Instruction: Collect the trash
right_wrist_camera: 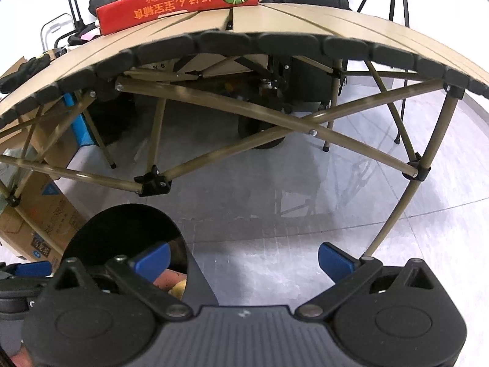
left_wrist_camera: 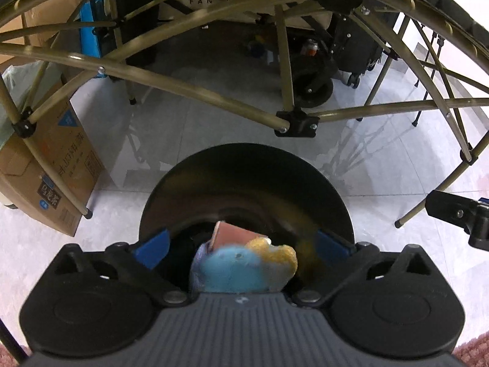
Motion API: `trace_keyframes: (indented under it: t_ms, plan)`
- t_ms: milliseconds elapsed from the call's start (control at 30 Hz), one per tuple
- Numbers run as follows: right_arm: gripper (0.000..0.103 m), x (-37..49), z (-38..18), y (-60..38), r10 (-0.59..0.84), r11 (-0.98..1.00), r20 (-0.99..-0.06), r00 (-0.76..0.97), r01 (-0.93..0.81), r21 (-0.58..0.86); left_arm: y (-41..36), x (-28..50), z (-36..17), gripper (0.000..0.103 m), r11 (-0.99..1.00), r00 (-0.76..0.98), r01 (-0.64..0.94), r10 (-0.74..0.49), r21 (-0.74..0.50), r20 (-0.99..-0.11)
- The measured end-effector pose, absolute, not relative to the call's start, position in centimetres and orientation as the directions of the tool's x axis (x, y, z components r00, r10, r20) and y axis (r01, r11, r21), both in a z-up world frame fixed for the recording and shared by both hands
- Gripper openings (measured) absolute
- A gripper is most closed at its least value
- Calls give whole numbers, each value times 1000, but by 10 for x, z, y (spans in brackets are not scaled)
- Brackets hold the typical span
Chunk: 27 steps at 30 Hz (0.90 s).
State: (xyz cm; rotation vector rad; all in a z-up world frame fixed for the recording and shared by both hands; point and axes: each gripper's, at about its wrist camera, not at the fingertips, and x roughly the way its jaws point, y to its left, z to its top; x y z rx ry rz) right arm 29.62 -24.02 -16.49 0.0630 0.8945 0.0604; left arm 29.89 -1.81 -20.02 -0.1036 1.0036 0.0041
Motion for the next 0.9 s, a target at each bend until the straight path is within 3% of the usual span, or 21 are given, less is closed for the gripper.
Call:
trace_keyframes:
  t_ms: [533,767,900]
  plan:
    - [103,298,-170,-237,96,995,-789,607,-36,93,-21,297,-199,103,995,529,-51,-46,-86,-847]
    - [103,292,-162,-237,126,991,-778,616,-36,132,-5,280,-171,103,991,584,-93,-24,-96,-812]
    - [103,274,-149,-233,164,985,-762,627,-61,161,-1,256,-153,103,995,609,-94,24,-41,-793]
